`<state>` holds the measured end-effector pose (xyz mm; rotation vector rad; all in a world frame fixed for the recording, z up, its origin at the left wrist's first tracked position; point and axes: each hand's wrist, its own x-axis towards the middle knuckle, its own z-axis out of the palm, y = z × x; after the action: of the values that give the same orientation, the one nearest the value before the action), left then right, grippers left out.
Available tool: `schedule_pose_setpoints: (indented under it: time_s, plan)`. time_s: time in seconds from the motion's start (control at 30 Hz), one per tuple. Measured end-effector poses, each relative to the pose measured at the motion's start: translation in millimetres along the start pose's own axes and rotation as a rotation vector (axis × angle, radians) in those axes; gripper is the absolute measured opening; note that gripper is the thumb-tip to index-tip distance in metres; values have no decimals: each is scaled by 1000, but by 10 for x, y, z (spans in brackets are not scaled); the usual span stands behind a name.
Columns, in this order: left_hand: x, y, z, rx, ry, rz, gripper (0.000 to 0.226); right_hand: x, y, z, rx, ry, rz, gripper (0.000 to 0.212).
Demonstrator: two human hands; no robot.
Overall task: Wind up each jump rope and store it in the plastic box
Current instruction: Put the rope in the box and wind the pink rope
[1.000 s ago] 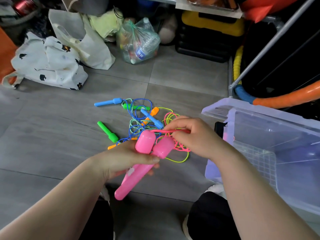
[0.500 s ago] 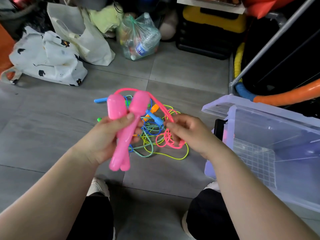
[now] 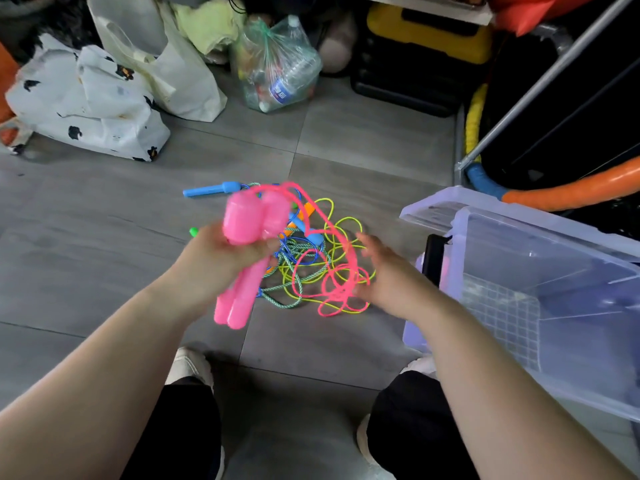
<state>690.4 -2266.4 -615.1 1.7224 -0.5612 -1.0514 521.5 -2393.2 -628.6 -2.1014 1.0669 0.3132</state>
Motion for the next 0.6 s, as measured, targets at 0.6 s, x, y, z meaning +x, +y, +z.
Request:
schedule_pose_setpoints:
  time_s: [0.6]
  plan:
    - [20,-76,237,147,-93,25,15,-74,-386,295,-217,45,-85,27]
